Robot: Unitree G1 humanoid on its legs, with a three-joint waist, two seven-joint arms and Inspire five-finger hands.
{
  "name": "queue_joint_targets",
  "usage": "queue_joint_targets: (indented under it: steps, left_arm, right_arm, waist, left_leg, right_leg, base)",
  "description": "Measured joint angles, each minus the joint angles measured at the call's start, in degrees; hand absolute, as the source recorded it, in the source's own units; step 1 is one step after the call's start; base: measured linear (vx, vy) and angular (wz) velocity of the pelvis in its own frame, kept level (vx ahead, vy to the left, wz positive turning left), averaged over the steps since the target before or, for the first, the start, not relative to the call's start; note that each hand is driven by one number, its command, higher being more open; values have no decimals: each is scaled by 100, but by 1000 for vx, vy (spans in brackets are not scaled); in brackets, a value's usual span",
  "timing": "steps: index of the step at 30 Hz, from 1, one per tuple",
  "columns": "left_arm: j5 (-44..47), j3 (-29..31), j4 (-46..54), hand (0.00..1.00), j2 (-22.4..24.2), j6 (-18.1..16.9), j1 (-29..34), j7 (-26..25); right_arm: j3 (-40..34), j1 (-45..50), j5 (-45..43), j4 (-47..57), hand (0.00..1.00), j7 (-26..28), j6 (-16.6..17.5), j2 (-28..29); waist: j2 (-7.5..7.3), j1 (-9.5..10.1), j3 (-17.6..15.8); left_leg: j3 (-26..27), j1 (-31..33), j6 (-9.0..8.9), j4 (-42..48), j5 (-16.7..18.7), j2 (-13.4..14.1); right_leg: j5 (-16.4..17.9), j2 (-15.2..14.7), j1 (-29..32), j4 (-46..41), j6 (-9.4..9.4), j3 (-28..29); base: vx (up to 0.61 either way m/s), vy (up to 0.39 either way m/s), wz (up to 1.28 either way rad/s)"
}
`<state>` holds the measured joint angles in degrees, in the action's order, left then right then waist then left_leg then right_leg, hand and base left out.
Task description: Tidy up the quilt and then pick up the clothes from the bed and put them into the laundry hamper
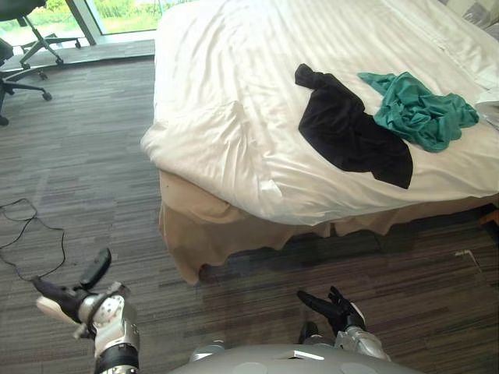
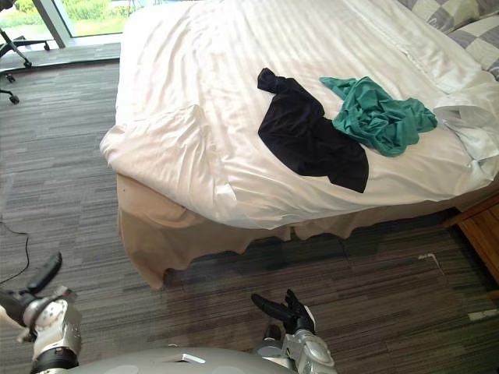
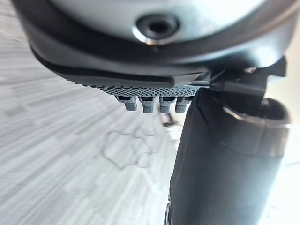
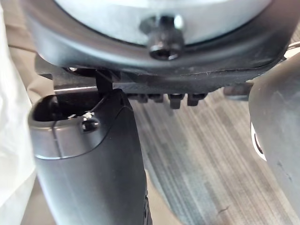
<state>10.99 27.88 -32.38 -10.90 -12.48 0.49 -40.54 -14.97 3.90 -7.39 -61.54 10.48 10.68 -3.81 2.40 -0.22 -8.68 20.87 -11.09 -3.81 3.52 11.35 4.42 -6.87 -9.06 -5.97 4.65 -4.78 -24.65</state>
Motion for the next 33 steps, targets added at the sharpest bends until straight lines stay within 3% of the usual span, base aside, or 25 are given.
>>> queue_joint_targets:
  steps: [4,9,12,14,17,22,30,33]
  left_arm:
    - [-632,-68,413,100,-419,39,-409,-21]
    - [-1817,-604,593,100,-780,57,-594,376]
    - [-2009,-451,603,100,-1421,60,-998,1120]
    - [-1980,-311,714,100,-2007,65,-1378,1693]
    - [-2005,-649,1082,100,-2641,71,-1999,2395]
    - [-2257,-1340,1270,100,-2647,371,-2224,2853]
    - [-2694,-1917,1231,100,-2639,1061,-2292,3384]
    - [-2745,-2255,1193,100,-2600,1340,-2314,3445]
  right_arm:
    - [-22,43,-96,17,100,-3,9,-7]
    - [-60,173,-260,179,100,-53,14,-10]
    - [-187,339,-311,269,100,-87,47,16]
    - [-232,480,-306,378,100,-91,110,24]
    - [-447,694,-261,391,100,-136,131,-5]
    - [-708,954,-227,317,100,-226,-46,-94]
    - [-1037,1180,-180,332,100,-170,-161,-69]
    - [-1030,1136,-166,459,100,-44,-190,-73]
  waist:
    - [29,-7,52]
    - [87,-75,144]
    - [147,-30,197]
    - [91,2,285]
    - [134,-23,333]
    - [364,-276,423]
    - [333,-472,380]
    - [269,-487,314]
  left_leg:
    - [121,-26,-1,1,0,7]
    - [248,-46,-1,3,0,9]
    - [422,-52,-9,20,-5,28]
    - [549,-34,-14,35,-8,35]
    - [496,-20,-13,215,-7,56]
    - [358,-47,-13,250,-7,89]
    - [386,-87,-26,156,-16,87]
    - [400,203,-27,105,-65,19]
  right_leg:
    - [0,17,43,0,1,154]
    - [0,35,111,-1,1,340]
    - [2,69,214,-3,-1,628]
    - [15,98,311,-4,10,874]
    - [69,111,273,-6,92,1068]
    - [87,142,241,-9,118,1095]
    - [106,168,497,-326,139,1274]
    - [179,89,966,-592,158,1398]
  base:
    - [-54,-18,-16]
    - [-47,-22,-13]
    - [-49,-28,-29]
    - [-69,-41,-39]
    - [-56,-61,-13]
    - [-44,-64,-5]
    - [-102,-26,-11]
    - [-180,-3,-6]
